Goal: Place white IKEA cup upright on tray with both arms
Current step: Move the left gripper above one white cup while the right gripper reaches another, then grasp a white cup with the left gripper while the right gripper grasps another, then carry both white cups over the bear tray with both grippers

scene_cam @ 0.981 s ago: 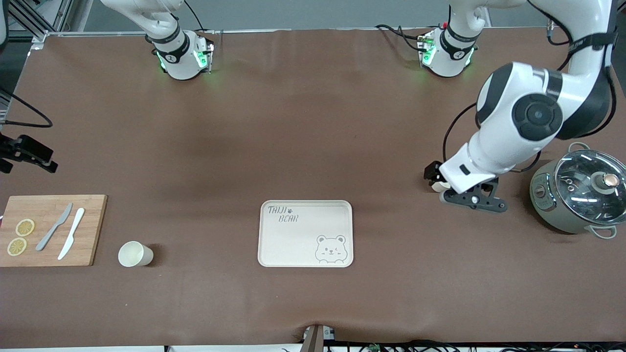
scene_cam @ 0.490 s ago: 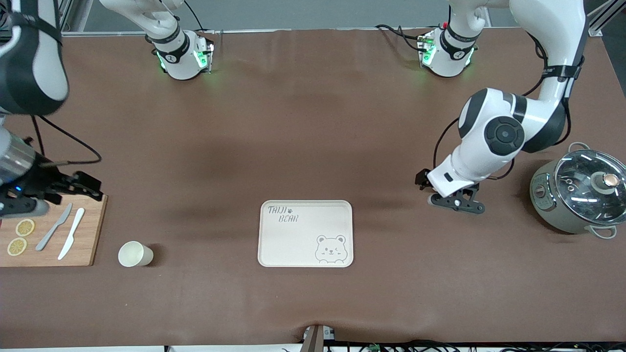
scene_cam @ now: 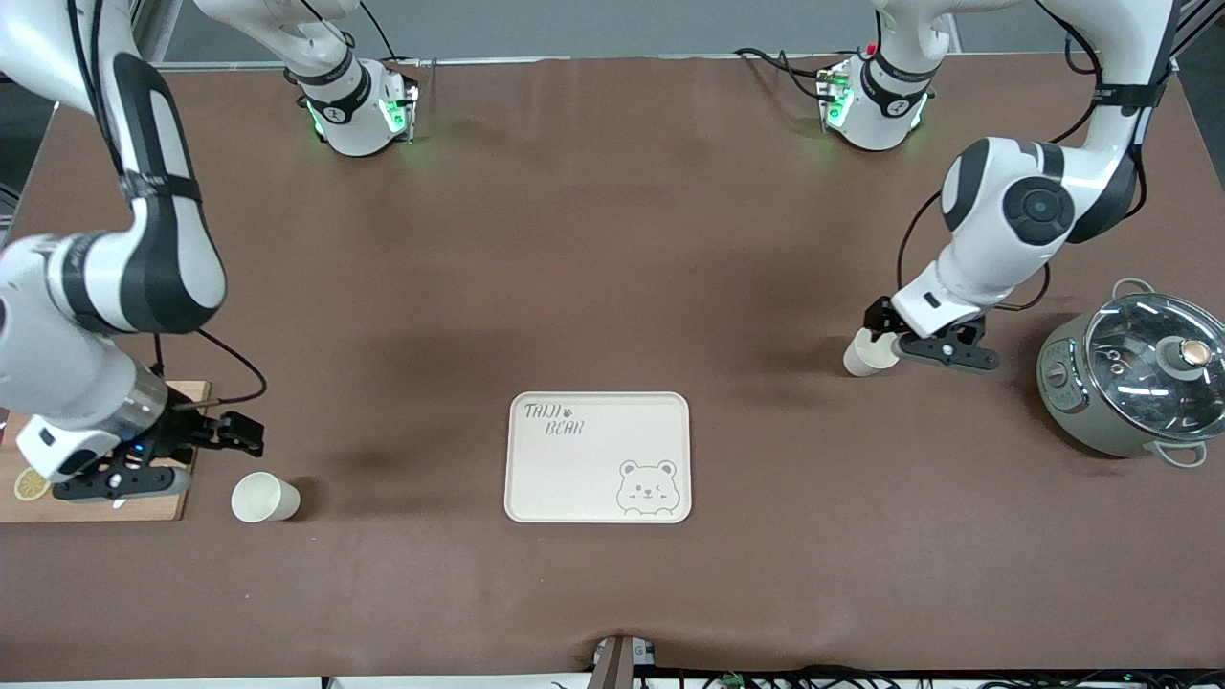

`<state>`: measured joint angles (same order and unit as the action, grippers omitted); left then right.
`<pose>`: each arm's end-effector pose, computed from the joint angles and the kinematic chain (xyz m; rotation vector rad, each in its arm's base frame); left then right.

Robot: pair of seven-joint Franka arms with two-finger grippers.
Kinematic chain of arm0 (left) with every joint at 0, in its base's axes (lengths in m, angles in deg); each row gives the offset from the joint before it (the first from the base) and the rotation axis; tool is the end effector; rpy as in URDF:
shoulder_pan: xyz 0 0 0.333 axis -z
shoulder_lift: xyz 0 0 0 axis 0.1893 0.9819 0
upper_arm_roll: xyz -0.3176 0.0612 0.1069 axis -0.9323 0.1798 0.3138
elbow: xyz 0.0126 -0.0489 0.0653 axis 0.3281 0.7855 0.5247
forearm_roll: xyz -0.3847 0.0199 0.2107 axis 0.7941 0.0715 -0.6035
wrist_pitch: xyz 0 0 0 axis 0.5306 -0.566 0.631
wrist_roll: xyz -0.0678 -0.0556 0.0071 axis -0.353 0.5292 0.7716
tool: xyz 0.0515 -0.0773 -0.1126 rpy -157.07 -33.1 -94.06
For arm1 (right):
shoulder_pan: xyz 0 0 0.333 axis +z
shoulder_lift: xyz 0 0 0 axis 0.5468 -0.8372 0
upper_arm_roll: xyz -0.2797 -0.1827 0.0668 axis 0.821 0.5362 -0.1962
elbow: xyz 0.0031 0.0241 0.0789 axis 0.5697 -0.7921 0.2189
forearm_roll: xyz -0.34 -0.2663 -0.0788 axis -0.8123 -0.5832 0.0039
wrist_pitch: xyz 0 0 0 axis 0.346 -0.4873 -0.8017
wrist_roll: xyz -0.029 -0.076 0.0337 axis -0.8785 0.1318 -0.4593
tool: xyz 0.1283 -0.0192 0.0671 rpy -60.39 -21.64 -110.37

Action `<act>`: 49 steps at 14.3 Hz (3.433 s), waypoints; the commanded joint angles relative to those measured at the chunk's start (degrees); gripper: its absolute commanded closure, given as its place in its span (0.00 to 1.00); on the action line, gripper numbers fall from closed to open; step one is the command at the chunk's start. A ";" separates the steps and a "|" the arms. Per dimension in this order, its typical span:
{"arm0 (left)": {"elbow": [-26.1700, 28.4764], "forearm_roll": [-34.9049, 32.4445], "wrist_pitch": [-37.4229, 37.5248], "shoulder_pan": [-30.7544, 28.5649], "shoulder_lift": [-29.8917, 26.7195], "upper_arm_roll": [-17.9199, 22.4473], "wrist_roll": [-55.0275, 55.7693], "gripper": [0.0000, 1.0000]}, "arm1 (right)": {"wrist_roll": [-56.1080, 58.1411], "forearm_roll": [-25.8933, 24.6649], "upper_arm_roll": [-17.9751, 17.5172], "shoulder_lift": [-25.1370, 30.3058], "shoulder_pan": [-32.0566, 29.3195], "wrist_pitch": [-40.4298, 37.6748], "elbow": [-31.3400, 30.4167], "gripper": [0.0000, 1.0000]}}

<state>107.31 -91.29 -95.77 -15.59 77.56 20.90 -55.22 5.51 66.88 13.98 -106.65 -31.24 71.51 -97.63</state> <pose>0.5656 -0.0781 0.2683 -3.0837 0.4015 -0.1156 0.7668 0.0144 0.3610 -3.1297 -0.1388 -0.2159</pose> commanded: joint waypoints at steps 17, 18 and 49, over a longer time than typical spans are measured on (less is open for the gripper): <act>5.66 -1.04 -19.97 -4.12 8.48 -0.54 -3.90 0.00 | 0.04 -0.67 -0.02 -16.68 -0.42 18.10 0.22 0.02; 5.48 -1.30 -20.59 -4.12 9.61 -0.54 -4.07 0.00 | 0.47 -0.76 -0.02 -16.68 -0.51 17.92 0.30 0.16; -58.85 -1.04 12.73 25.67 41.79 0.25 39.08 1.00 | -27.46 -0.14 -0.19 -15.80 14.51 8.36 11.81 1.00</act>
<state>50.99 -91.30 -82.04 8.24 118.29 20.48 -18.14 -19.05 66.90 13.50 -122.53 -18.23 82.22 -86.86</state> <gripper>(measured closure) 0.965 0.960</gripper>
